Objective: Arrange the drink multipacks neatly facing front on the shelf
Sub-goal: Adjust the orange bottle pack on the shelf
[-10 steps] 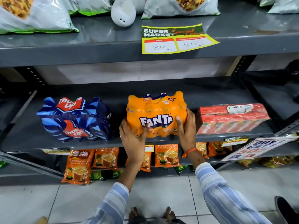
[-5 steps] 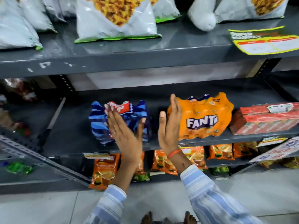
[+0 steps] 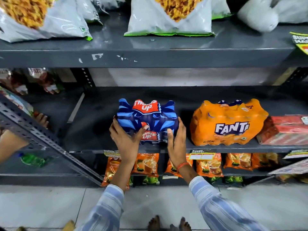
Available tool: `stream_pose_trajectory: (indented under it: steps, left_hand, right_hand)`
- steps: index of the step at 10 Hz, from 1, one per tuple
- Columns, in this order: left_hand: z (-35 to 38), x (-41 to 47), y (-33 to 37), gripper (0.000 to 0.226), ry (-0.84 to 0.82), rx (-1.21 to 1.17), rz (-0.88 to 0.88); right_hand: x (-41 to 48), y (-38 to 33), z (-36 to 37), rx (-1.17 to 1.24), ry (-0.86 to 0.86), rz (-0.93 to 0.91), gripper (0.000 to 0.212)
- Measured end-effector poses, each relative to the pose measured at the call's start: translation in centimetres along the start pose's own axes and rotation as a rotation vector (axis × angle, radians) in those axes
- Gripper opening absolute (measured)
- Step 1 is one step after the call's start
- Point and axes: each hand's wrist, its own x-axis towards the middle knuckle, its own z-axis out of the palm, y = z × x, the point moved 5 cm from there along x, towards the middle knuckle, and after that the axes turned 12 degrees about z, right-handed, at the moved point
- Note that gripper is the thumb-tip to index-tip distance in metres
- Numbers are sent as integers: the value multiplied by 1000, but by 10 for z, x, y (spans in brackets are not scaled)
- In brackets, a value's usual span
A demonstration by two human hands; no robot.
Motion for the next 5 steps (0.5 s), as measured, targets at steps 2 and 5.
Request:
stream_pose_trajectory:
  steps: [2, 5]
  left_hand:
    - [1, -3, 3, 106, 16, 22, -9]
    - [7, -18, 30, 102, -68, 199, 63]
  right_hand:
    - [2, 0, -3, 1, -5, -10, 73]
    - [-1, -3, -9, 4, -48, 30, 69]
